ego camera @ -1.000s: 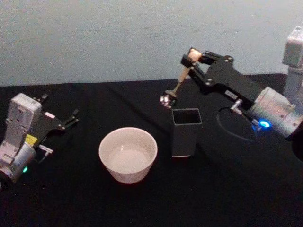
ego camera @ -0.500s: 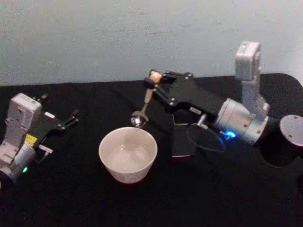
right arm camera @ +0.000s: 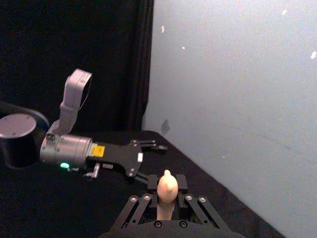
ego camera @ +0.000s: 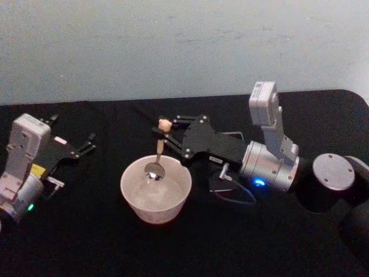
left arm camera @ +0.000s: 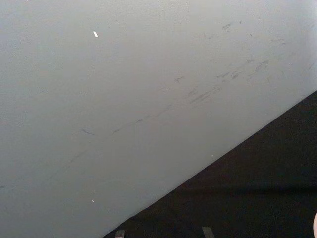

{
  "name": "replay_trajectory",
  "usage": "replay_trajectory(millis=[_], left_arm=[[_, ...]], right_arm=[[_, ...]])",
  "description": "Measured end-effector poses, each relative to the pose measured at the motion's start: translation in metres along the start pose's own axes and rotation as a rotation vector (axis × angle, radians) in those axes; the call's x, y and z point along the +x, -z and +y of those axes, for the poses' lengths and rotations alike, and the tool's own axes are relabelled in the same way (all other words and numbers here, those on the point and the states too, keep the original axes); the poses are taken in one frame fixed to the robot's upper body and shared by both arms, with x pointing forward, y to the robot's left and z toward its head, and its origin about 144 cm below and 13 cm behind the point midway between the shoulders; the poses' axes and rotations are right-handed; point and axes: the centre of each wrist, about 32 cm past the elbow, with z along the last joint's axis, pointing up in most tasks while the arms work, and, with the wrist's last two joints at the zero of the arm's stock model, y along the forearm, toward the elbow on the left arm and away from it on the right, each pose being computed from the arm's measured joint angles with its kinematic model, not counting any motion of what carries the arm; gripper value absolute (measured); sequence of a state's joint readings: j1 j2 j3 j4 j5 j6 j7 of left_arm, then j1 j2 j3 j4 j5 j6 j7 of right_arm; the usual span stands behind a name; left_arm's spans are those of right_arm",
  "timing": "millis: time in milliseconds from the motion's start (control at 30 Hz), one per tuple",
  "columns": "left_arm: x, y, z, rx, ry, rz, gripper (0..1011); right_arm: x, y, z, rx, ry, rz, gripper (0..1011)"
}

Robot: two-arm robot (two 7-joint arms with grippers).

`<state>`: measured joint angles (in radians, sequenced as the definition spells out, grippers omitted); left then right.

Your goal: Pick up the stirring spoon with one hand, stir inside the cup, then place it back in its original position.

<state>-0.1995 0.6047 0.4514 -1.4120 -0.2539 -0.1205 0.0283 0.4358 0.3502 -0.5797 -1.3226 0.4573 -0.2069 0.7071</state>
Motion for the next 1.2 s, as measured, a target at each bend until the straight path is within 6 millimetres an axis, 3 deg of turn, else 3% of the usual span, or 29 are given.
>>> replay_trajectory(millis=[600, 1200], left_arm=[[0.0, 0.0, 0.0, 0.0, 0.0, 0.0, 1001], [0.0, 0.0, 0.0, 0.0, 0.0, 0.0, 1001]], right_arm=[[0.004, 0.032, 0.006, -0.022, -0.066, -0.049, 213], [0.006, 0.038, 0.009, -0.042, -0.057, -0.064, 213]])
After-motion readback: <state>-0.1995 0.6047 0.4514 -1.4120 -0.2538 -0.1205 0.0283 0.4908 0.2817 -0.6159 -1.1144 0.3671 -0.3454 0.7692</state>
